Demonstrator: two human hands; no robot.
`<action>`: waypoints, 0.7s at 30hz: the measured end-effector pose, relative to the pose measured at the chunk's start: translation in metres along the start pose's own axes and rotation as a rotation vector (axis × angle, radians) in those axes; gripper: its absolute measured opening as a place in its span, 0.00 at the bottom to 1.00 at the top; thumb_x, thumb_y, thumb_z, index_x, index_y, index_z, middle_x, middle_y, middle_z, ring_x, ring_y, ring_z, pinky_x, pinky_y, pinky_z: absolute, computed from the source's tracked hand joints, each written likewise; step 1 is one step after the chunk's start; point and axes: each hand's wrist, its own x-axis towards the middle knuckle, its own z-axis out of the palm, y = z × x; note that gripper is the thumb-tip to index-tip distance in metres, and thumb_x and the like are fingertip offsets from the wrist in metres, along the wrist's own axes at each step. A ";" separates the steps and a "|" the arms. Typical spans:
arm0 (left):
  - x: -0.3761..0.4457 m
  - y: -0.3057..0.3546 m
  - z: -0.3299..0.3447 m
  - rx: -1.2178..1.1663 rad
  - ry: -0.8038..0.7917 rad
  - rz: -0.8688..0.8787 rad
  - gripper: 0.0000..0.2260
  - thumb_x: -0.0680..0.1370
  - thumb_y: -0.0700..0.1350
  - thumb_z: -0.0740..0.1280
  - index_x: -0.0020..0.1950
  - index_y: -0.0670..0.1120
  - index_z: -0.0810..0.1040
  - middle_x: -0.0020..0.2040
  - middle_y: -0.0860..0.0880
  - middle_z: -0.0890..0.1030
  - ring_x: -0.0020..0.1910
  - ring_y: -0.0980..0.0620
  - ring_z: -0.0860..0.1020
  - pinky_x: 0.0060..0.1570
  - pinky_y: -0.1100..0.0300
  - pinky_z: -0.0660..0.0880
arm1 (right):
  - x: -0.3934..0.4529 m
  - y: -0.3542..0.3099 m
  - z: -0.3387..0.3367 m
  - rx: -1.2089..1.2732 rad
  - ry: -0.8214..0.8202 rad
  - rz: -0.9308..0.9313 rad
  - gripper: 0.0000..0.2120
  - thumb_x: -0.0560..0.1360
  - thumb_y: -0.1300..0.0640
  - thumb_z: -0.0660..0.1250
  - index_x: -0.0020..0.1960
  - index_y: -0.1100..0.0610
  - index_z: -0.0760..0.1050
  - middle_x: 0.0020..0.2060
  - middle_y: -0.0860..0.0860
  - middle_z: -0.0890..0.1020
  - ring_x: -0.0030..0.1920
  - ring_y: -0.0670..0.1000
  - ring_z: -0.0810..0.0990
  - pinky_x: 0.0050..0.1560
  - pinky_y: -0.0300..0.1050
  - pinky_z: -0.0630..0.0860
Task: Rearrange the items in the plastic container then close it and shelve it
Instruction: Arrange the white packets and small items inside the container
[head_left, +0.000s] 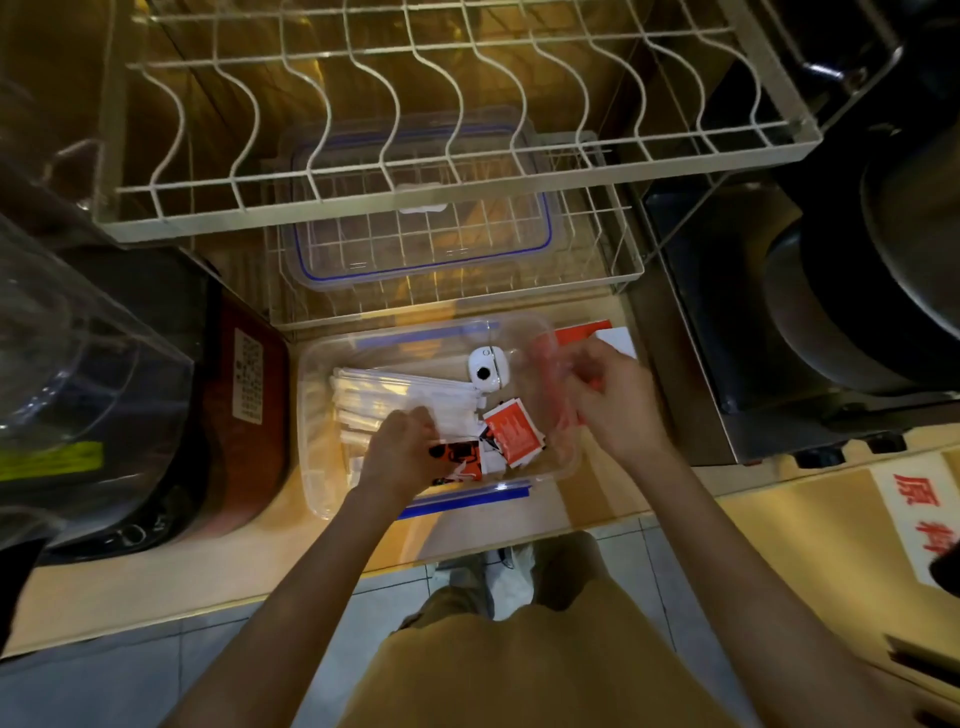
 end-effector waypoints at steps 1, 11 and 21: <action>-0.001 0.001 0.000 -0.007 -0.009 -0.020 0.22 0.67 0.47 0.74 0.57 0.41 0.73 0.55 0.39 0.76 0.52 0.42 0.76 0.45 0.56 0.70 | -0.004 0.005 0.002 -0.017 0.019 0.028 0.07 0.75 0.57 0.66 0.51 0.57 0.78 0.43 0.52 0.84 0.43 0.52 0.83 0.46 0.51 0.80; 0.003 0.013 -0.012 -0.019 -0.075 0.044 0.11 0.70 0.42 0.72 0.51 0.40 0.81 0.52 0.41 0.82 0.50 0.46 0.78 0.47 0.59 0.70 | -0.018 0.043 0.032 -0.168 0.055 0.113 0.13 0.78 0.47 0.58 0.56 0.53 0.71 0.48 0.53 0.79 0.39 0.47 0.78 0.36 0.38 0.73; 0.015 0.050 -0.037 -0.484 -0.166 0.160 0.08 0.70 0.36 0.71 0.49 0.39 0.82 0.40 0.44 0.82 0.36 0.58 0.79 0.40 0.70 0.74 | -0.027 0.041 0.041 -0.042 0.116 0.157 0.07 0.77 0.55 0.61 0.54 0.54 0.68 0.41 0.52 0.81 0.38 0.50 0.81 0.41 0.47 0.80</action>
